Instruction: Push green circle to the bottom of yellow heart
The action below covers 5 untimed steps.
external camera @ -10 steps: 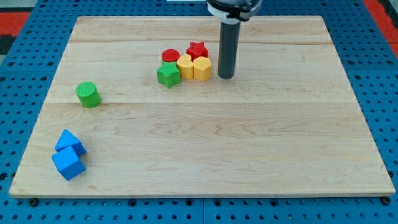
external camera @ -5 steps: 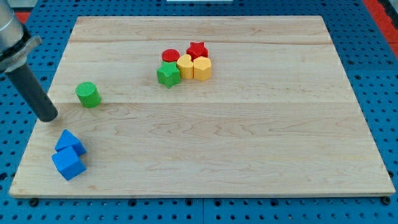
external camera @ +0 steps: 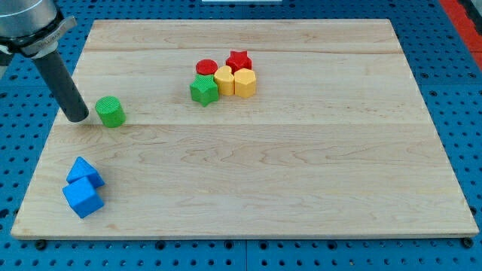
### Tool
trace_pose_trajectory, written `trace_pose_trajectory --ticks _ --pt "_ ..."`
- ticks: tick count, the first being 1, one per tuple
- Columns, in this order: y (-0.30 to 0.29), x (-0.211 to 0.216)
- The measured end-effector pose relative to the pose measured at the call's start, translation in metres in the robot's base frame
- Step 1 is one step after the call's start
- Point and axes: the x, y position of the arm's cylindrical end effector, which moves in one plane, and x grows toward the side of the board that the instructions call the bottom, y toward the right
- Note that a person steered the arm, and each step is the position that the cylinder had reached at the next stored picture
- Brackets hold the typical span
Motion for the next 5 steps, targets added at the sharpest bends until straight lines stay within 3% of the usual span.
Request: trace_pose_trajectory --ticks 2,4,5 --pt "0.055 0.004" --pt "0.057 -0.021" --pt "0.107 0.007"
